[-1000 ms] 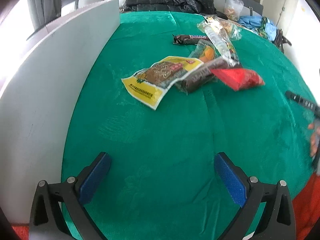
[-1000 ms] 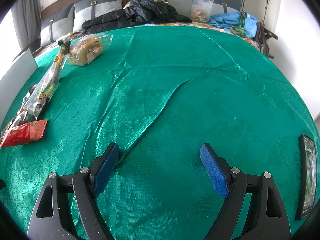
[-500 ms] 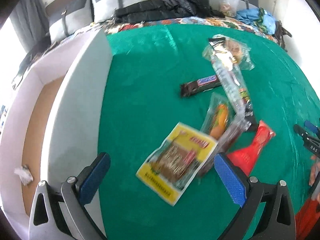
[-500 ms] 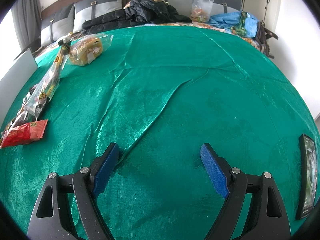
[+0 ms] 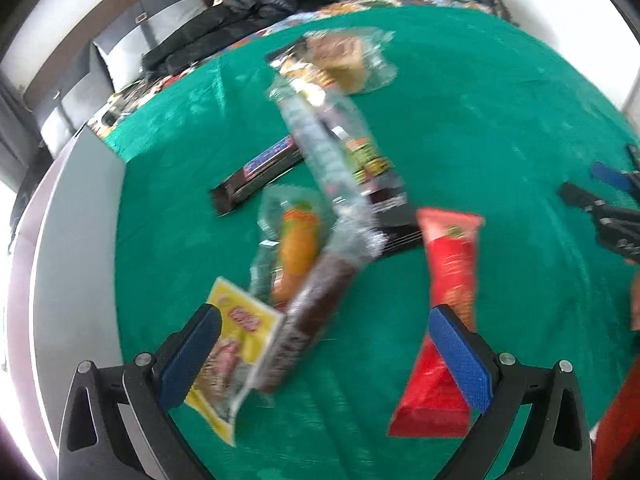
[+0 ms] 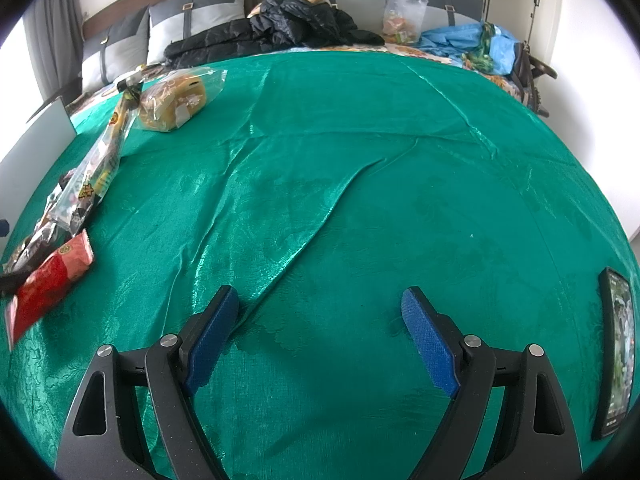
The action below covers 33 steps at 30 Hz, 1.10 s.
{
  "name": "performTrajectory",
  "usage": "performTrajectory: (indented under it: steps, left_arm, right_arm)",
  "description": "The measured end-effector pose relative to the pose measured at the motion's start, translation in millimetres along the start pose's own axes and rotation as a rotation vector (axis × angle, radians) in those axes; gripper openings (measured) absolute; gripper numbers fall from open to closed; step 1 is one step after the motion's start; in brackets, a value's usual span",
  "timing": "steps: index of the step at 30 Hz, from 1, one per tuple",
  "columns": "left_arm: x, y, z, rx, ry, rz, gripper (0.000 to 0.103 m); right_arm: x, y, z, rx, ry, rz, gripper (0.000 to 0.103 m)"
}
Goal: Organize snacks
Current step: 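Reach the left tool to the yellow tofu snack packet and grasp it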
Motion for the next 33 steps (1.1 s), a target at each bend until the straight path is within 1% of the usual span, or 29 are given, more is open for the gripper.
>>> performTrajectory:
  steps: [2,5,7,10,12,15,18,21,24,26,27,29,30,32,33]
  left_arm:
    - [2.4,8.3,-1.0,-0.035,0.013,0.017,0.102]
    - [4.7,21.8,-15.6,-0.076,0.052,0.041,0.102]
    - [2.7,30.8,-27.3,-0.081,0.080,0.053,0.102]
    - [-3.8,34.0,-48.8,-0.062,0.109,0.045,0.102]
    - [-8.9,28.1,-63.6,-0.064,0.117,0.014,0.102]
    - [-16.4,11.6,-80.9,-0.094,0.128,-0.056,0.102]
    - [-25.0,-4.2,-95.0,-0.115,0.166,-0.100,0.102]
    - [-30.6,-17.7,-100.2,-0.115,0.193,-0.109,0.102]
    - [-32.0,-29.6,-96.6,-0.117,0.198,-0.101,0.103]
    - [-31.8,-32.8,-95.3,-0.135,0.210,-0.074,0.103]
    - [-32.3,-34.5,-95.7,-0.145,0.223,-0.074,0.102]
    - [-36.1,-38.5,-96.5,-0.199,0.262,-0.090,0.087]
    - [-40.5,-38.9,-94.0,-0.200,0.264,-0.093,0.084]
    - [-47.6,-38.0,-83.5,-0.181,0.225,-0.093,0.081]
    - [-53.1,-35.1,-72.9,-0.171,0.185,-0.090,0.075]
  right_arm:
    - [-0.3,0.3,0.0,0.000,0.000,0.000,0.086]
    - [-0.3,0.4,-0.1,0.000,0.000,0.000,0.086]
    - [0.2,0.0,-0.2,0.000,0.000,0.000,0.086]
    - [-0.2,0.5,-0.3,0.000,0.000,0.000,0.086]
    - [-0.2,0.5,-0.3,0.000,0.000,0.000,0.086]
    - [-0.1,0.5,-0.4,0.000,0.000,0.000,0.086]
    - [0.4,0.1,-0.4,0.000,0.000,0.000,0.086]
    - [0.0,0.6,-0.5,0.000,0.000,0.000,0.086]
    - [0.0,0.7,-0.5,0.001,0.000,0.000,0.086]
    - [0.2,0.5,-0.5,0.001,0.000,0.000,0.086]
    - [0.5,0.4,-0.5,0.001,0.000,0.000,0.086]
    - [0.3,0.6,-0.6,0.001,0.000,0.000,0.086]
    - [0.1,0.8,-0.6,0.001,0.000,0.000,0.086]
    - [0.4,0.6,-0.7,0.001,0.000,0.000,0.086]
    - [0.1,0.7,-0.7,0.001,0.001,0.000,0.086]
Point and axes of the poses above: each gripper's, at about its wrist camera, not at the fingertips, and y roughly against the way its jaws point, z to its right, x to its top, the point moved 7 cm from there along -y, roughly the way its jaws point, and after that the axes turned 12 degrees about -z, right-handed, at the moved point
